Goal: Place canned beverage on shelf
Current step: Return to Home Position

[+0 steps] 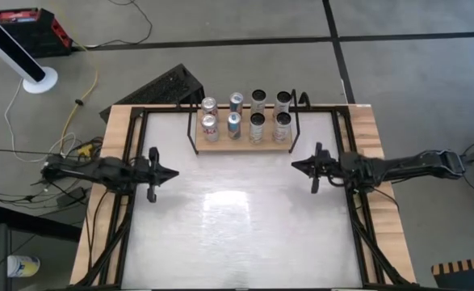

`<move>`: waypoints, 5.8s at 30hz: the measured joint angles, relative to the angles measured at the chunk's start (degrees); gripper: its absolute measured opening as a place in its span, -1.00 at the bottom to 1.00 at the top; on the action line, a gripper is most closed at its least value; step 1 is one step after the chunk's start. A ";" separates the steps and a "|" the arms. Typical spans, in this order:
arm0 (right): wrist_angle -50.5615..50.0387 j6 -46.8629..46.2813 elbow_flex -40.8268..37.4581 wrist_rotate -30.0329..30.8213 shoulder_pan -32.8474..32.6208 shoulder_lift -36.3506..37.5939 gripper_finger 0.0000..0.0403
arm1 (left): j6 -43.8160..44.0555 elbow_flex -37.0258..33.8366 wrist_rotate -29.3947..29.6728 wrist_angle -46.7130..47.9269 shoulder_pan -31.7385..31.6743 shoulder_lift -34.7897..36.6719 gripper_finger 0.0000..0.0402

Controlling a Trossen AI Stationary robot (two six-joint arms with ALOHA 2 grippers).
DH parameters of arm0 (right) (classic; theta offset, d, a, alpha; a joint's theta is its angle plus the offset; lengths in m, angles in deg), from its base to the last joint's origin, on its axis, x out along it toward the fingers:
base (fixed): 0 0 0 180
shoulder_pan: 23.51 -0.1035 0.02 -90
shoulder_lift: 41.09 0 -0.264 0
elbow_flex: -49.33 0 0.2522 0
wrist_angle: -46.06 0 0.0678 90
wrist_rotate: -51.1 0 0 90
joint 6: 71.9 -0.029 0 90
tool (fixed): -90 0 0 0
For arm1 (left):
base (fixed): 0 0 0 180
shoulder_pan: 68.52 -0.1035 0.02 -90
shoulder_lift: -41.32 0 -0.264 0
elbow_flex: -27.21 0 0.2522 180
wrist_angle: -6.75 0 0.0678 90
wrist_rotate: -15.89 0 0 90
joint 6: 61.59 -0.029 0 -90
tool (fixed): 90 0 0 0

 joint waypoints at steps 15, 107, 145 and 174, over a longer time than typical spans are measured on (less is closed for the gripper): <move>0.61 4.98 -4.37 -0.02 0.04 4.34 -0.90 | 2.69 -3.95 -4.23 -5.27 0.00 -0.63 -1.00; -1.63 3.63 -4.57 1.17 0.86 3.69 -0.66 | -2.09 -4.19 -4.46 -5.32 0.00 -0.63 -1.00; -1.62 3.64 -4.57 1.17 0.84 3.70 -0.66 | -2.09 -4.18 -4.46 -5.33 0.00 -0.63 -1.00; -1.62 3.63 -4.57 1.17 0.85 3.69 -0.66 | -2.10 -4.17 -4.46 -5.33 0.00 -0.63 -1.00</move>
